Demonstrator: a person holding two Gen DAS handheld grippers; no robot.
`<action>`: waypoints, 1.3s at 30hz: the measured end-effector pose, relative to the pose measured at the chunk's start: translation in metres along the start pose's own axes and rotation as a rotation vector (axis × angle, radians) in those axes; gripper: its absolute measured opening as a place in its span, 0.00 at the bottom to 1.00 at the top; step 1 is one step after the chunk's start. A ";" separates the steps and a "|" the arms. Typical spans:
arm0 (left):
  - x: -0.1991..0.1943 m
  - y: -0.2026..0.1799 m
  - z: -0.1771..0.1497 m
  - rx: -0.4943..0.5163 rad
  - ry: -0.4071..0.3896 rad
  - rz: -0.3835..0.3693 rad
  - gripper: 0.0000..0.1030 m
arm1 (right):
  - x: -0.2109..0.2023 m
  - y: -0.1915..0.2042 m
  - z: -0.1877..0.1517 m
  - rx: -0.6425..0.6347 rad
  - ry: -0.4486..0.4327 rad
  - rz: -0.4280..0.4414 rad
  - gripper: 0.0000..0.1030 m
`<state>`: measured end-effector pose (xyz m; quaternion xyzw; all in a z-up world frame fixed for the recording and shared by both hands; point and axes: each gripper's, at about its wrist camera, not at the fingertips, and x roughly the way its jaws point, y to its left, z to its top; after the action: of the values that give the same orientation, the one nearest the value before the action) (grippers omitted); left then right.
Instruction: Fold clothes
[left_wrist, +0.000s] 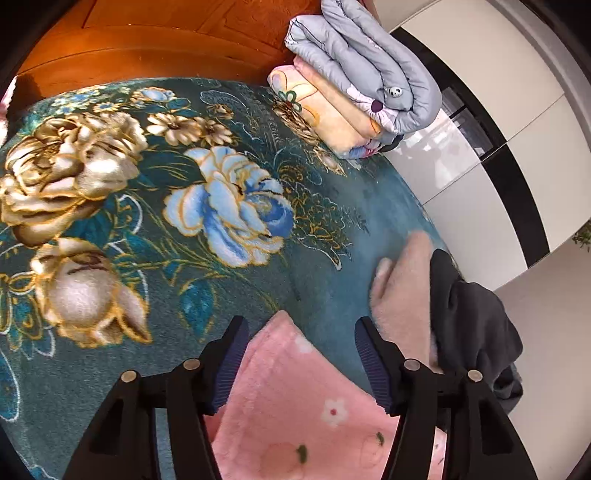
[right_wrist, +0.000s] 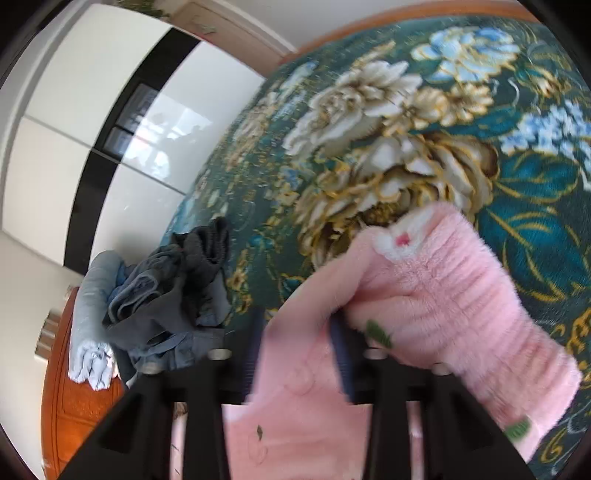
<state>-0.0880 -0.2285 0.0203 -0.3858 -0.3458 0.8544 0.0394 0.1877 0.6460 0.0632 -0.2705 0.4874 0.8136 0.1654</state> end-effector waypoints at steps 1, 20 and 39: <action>-0.005 0.009 -0.006 0.000 0.008 0.011 0.67 | -0.009 0.002 -0.004 -0.028 -0.006 0.022 0.50; 0.008 0.067 -0.072 -0.156 0.045 -0.033 0.68 | -0.081 -0.103 -0.089 0.123 0.037 0.046 0.66; -0.077 0.018 -0.040 -0.124 -0.077 -0.162 0.10 | -0.087 -0.035 -0.029 0.077 -0.162 0.125 0.13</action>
<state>-0.0034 -0.2460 0.0391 -0.3251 -0.4294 0.8395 0.0710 0.2838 0.6364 0.0795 -0.1664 0.5192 0.8222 0.1633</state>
